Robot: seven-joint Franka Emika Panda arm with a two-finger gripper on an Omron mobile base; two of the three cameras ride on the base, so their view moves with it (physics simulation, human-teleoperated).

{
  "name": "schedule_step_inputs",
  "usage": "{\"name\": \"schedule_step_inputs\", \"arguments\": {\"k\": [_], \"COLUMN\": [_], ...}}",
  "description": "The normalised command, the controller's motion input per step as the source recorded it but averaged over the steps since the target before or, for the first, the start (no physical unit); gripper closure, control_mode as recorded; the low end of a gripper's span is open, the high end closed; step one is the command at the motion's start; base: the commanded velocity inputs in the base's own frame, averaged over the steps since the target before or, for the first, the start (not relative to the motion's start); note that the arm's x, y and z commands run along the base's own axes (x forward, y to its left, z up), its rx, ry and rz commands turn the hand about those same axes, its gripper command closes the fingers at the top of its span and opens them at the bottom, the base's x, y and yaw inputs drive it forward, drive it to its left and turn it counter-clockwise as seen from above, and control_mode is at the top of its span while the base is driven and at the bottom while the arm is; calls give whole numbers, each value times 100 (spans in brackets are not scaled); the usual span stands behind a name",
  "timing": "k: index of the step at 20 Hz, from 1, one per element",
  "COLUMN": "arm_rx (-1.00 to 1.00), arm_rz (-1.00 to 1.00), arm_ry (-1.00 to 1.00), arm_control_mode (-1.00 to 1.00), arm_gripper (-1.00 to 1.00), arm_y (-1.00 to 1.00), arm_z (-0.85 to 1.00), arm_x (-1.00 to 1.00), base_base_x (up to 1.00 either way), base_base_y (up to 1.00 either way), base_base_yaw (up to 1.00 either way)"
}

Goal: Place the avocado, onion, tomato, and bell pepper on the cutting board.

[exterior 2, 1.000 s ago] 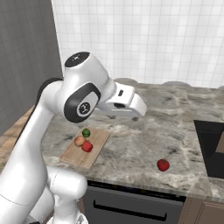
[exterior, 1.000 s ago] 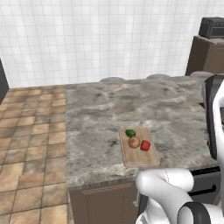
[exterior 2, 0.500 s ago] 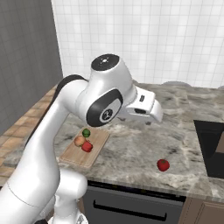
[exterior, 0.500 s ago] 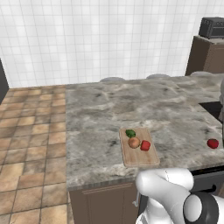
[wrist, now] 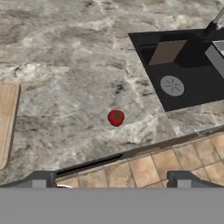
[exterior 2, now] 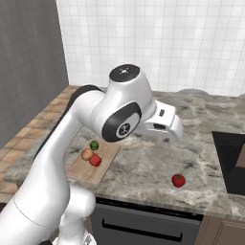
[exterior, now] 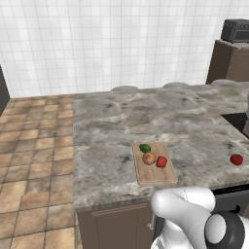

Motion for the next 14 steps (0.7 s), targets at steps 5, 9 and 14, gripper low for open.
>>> {"name": "schedule_step_inputs", "arguments": {"k": [5, 9, 14], "arm_rx": [3, 2, 0], "arm_rz": [0, 0, 0], "arm_ry": [7, 8, 1], "arm_control_mode": [-100, -100, -100], "arm_gripper": [-100, -100, -100], "arm_y": [-8, 0, 0], "arm_z": [-33, -39, -27], "arm_x": [8, 19, 17], "base_base_x": [0, 0, 0], "base_base_y": [0, 0, 0], "base_base_yaw": [0, 0, 0]}}
